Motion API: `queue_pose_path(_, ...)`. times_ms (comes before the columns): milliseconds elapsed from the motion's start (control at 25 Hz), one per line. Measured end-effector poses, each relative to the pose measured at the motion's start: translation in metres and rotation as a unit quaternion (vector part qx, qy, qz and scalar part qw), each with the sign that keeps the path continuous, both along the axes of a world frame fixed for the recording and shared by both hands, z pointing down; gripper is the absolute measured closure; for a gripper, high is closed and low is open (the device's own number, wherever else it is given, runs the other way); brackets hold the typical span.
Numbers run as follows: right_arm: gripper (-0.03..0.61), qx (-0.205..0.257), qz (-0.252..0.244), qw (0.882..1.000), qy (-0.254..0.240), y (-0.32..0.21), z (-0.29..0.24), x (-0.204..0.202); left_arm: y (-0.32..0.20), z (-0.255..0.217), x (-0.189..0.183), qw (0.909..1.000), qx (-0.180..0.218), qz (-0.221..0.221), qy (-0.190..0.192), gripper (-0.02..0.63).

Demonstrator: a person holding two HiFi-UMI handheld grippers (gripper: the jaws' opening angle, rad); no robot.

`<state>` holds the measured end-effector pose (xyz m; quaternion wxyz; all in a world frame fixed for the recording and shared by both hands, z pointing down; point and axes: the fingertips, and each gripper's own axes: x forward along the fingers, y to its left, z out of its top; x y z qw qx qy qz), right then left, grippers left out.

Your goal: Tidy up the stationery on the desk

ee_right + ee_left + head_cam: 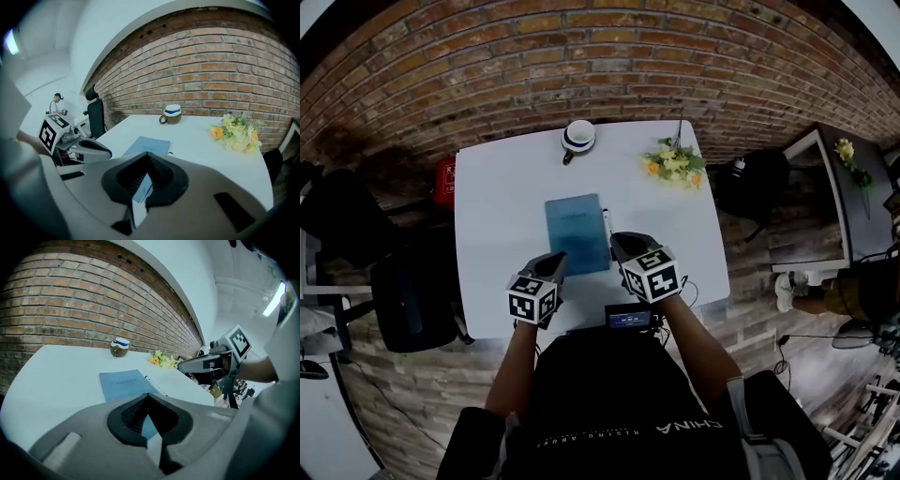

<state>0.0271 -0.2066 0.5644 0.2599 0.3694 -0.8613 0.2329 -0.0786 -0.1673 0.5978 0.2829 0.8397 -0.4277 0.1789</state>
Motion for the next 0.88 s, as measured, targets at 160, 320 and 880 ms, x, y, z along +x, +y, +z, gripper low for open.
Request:
queue_pose_path(160,0.569,0.004,-0.009,1.000,-0.001,0.008,-0.002,0.000,0.006,-0.005,0.008,1.0000,0.002,0.009,-0.003,0.601)
queue_pose_path(320,0.569,0.006,-0.011,1.000,-0.006,0.010,-0.003,0.005,0.009,-0.006,0.009,1.0000,0.002,0.003,-0.008,0.601)
queue_pose_path(880,0.569,-0.015,-0.060,0.998,-0.007,0.026,0.019,0.029,0.045,0.003,0.027,0.9982,-0.017,-0.055,-0.014,0.601)
